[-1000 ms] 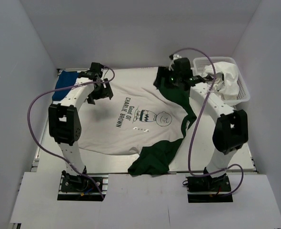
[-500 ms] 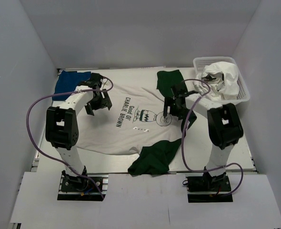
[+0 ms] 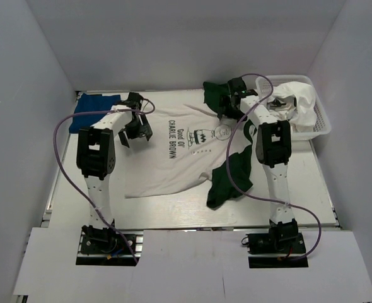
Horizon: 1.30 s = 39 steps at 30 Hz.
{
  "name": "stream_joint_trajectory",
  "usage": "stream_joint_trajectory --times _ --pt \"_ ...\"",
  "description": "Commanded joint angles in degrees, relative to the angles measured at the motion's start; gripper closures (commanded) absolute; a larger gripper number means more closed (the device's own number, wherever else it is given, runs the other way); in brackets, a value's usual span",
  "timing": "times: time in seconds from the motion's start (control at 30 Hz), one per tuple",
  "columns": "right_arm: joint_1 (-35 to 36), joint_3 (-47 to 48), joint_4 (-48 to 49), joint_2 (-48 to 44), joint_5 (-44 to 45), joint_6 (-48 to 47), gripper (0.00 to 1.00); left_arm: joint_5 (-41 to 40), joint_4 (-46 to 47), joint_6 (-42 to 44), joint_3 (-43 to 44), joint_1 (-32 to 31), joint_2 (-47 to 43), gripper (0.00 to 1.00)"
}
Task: Fold and stack the t-shirts
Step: Flatten out the tshirt
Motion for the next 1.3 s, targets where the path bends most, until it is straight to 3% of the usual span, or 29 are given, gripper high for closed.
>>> stream_joint_trajectory --times 0.0,0.07,0.17,0.27,0.47,0.67,0.8,1.0,1.07,1.1,1.13,1.17,1.2,1.27 --pt "0.0 6.7 -3.4 0.8 -2.9 -6.7 0.10 -0.8 -2.6 -0.3 6.0 0.3 1.6 0.01" --pt "0.8 3.9 -1.4 -3.7 -4.9 -8.6 0.10 -0.3 -2.6 -0.3 7.4 0.3 1.6 0.01" --pt "2.0 -9.0 2.3 -12.3 -7.0 -10.0 0.10 0.3 -1.8 0.8 6.6 -0.3 -1.1 0.01" --pt "3.2 -18.9 4.4 -26.8 -10.7 -8.3 0.10 2.4 -0.4 0.8 3.5 -0.3 -6.1 0.01" --pt "5.3 -45.4 5.5 -47.1 -13.8 1.0 0.10 4.8 3.5 0.8 -9.2 -0.8 -17.4 0.01" --pt "6.2 -66.3 -3.7 -65.2 -8.7 14.5 0.10 9.8 8.0 -1.0 -22.8 -0.8 -25.6 0.01" --pt "5.8 -77.9 -1.1 -72.0 -10.0 17.4 0.10 12.0 9.9 -1.5 -29.5 -1.3 -26.9 0.01" --pt "5.8 -77.9 5.3 -66.9 -14.0 18.1 0.10 12.0 9.9 -2.0 -31.5 -1.9 -24.7 0.01" --pt "5.8 -77.4 5.4 -63.5 -14.5 17.4 0.18 10.6 9.9 -2.5 -31.5 -1.9 -24.7 0.01" --pt "5.9 -77.2 5.2 -62.8 -14.4 17.1 0.31 10.6 9.9 -2.5 -32.0 -1.9 -24.7 0.01" --pt "5.8 -77.3 5.0 -62.3 -13.3 17.7 0.79 9.9 9.9 -3.1 -32.0 -1.9 -24.2 0.01" --pt "5.8 -77.2 2.0 -62.7 -11.4 18.0 0.93 9.9 9.9 -3.1 -32.7 -1.9 -24.2 0.01" --pt "5.7 -76.9 0.6 -63.0 -10.4 18.1 1.00 9.2 10.4 -3.1 -32.7 -1.9 -24.2 0.01" --pt "5.7 -75.6 -6.6 -65.8 -5.9 18.6 1.00 9.2 11.1 -3.6 -33.8 -1.9 -23.5 0.01"
